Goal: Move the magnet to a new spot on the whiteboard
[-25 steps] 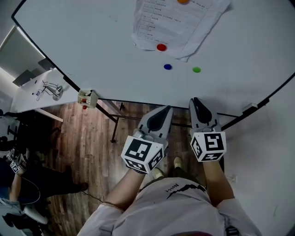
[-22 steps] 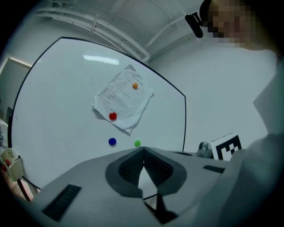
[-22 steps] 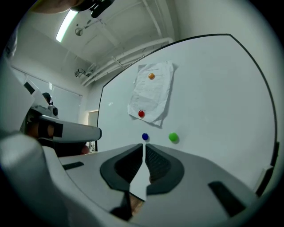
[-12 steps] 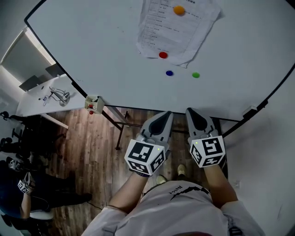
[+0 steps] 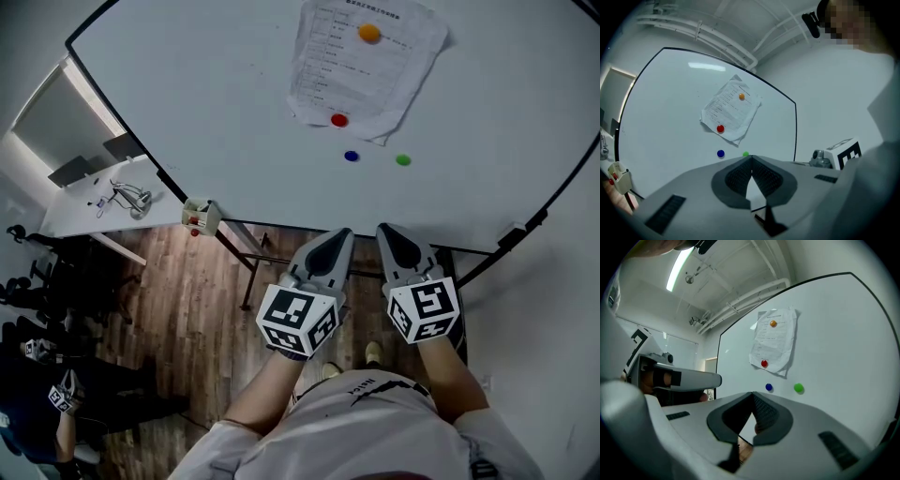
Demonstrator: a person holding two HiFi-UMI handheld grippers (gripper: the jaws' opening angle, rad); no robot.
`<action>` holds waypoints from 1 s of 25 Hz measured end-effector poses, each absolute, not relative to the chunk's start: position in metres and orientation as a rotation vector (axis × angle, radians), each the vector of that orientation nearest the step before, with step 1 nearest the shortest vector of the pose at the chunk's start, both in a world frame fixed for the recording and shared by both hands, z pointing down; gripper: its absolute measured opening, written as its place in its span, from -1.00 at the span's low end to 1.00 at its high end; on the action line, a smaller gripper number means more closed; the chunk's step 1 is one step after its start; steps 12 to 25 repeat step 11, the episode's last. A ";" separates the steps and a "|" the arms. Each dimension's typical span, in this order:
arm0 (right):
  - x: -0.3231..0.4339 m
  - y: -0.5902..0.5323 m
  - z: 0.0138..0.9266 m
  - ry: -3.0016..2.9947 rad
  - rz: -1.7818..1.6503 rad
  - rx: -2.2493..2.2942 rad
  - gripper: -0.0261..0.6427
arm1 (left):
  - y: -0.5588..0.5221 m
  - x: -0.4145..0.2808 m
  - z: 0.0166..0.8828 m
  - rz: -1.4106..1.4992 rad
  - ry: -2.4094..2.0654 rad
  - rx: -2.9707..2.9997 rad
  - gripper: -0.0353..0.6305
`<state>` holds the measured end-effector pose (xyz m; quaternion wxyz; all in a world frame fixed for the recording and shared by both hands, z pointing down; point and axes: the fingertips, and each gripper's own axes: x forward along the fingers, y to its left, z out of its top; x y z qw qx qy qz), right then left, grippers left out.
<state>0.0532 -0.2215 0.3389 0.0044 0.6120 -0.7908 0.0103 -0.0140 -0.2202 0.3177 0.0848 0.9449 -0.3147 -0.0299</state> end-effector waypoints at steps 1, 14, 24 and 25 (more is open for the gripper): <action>0.053 -0.222 0.338 -2.480 0.030 1.913 -0.88 | -0.221 -0.014 0.317 -0.090 -0.941 2.818 -0.87; 0.055 -0.227 0.341 -2.484 0.030 1.888 -0.88 | -0.225 -0.010 0.319 -0.093 -0.950 2.811 -0.87; 0.055 -0.227 0.341 -2.484 0.030 1.888 -0.88 | -0.225 -0.010 0.319 -0.093 -0.950 2.811 -0.87; 0.055 -0.227 0.341 -2.484 0.030 1.888 -0.88 | -0.225 -0.010 0.319 -0.093 -0.950 2.811 -0.87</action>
